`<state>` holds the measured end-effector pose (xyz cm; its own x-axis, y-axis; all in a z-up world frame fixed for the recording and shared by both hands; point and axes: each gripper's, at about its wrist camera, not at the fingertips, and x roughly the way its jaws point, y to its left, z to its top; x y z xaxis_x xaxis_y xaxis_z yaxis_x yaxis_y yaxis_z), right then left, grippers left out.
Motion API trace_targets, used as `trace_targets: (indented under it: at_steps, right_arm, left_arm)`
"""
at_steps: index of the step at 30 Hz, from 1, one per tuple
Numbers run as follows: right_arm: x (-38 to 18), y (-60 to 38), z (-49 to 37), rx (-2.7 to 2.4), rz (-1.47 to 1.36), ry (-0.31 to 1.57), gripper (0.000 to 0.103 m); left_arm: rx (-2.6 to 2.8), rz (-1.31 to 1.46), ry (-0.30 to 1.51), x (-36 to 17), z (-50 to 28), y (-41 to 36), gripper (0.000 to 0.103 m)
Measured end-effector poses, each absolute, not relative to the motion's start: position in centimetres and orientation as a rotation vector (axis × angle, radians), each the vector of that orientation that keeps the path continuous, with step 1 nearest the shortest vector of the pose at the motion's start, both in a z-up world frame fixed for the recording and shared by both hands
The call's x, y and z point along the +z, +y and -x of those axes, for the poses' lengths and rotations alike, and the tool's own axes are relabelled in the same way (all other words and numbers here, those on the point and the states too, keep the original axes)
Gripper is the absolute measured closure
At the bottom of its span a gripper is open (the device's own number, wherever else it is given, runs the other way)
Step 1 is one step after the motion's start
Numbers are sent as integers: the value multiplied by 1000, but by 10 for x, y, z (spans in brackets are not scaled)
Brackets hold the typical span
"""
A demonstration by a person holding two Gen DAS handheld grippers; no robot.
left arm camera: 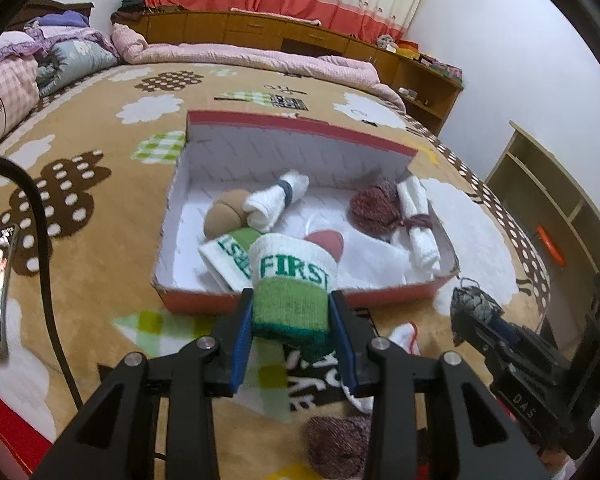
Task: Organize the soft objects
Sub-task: 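Carry the FIRST sock and patterned sock over the shoebox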
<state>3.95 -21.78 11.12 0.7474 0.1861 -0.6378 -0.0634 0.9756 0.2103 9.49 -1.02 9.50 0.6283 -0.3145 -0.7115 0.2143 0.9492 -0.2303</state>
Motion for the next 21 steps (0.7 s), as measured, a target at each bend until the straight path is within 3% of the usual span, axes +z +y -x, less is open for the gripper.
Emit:
trace_targets:
  at_steps: [21]
  right_arm:
    - [135, -202, -72, 176, -87, 683, 71]
  left_arm:
    - [-329, 69, 822, 102, -140, -44, 65]
